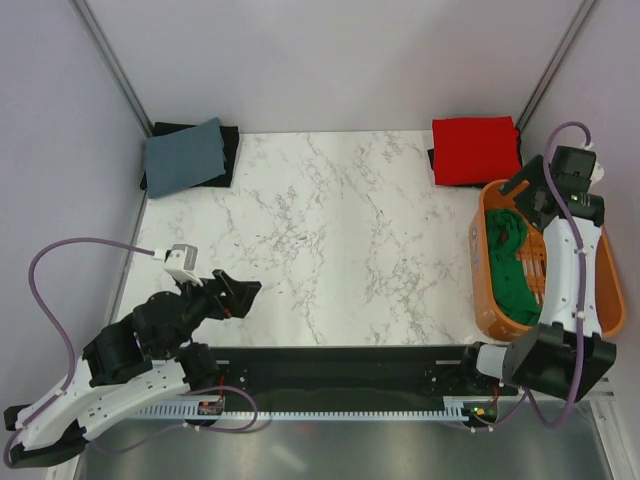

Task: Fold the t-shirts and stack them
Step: Grab the tshirt from the pile, then move the tshirt to the center of the board

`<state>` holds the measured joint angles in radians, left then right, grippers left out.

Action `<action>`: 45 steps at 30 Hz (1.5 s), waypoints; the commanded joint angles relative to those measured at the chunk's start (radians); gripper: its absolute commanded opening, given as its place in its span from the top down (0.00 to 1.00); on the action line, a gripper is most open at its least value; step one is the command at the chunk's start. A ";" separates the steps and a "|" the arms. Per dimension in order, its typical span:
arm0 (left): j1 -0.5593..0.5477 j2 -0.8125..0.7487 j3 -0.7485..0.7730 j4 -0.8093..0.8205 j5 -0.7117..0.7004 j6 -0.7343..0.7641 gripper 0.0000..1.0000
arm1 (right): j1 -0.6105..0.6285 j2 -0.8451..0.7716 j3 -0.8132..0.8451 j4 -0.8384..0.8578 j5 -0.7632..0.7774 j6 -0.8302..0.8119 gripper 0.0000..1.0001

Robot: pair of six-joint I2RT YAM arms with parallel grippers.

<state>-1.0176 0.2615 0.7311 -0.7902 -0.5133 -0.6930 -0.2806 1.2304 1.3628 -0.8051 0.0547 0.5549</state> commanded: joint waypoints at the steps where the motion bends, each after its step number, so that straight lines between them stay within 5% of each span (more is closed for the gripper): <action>1: 0.001 0.012 0.039 0.008 0.006 0.050 0.00 | -0.087 0.061 -0.074 -0.094 0.033 0.014 0.02; 9: 0.001 0.045 0.146 -0.194 -0.088 -0.009 0.05 | -0.167 0.193 -0.201 0.087 -0.012 0.043 0.02; 17: 0.001 -0.094 0.085 -0.196 -0.123 -0.048 0.07 | -0.189 0.346 -0.301 0.243 -0.002 0.040 0.02; 21: 0.001 -0.113 0.080 -0.198 -0.128 -0.056 0.09 | -0.201 0.389 -0.340 0.360 -0.052 0.043 0.13; 22: 0.001 -0.113 0.077 -0.198 -0.126 -0.059 0.09 | -0.200 0.389 -0.340 0.368 -0.053 0.039 0.18; 24: 0.001 -0.105 0.076 -0.199 -0.125 -0.062 0.10 | -0.200 0.380 -0.335 0.385 -0.085 0.036 0.47; 25: 0.001 -0.102 0.074 -0.199 -0.126 -0.062 0.10 | -0.201 0.357 -0.324 0.382 -0.087 0.028 0.75; 28: 0.001 -0.087 0.071 -0.201 -0.125 -0.065 0.12 | -0.200 0.263 -0.289 0.331 -0.079 0.014 1.00; 35: 0.002 -0.042 0.065 -0.202 -0.137 -0.066 0.16 | -0.105 0.006 0.007 0.127 -0.146 0.010 1.00; 42: 0.002 -0.034 0.063 -0.204 -0.149 -0.069 0.18 | 0.373 0.016 0.362 0.438 -0.559 0.163 1.00; 45: 0.002 -0.044 0.062 -0.204 -0.149 -0.071 0.19 | 0.420 0.073 0.551 0.500 -0.569 0.209 1.00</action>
<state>-1.0176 0.2176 0.7952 -1.0012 -0.6273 -0.7311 0.1181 1.2572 1.7893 -0.4618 -0.3996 0.6735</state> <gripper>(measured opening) 0.820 0.022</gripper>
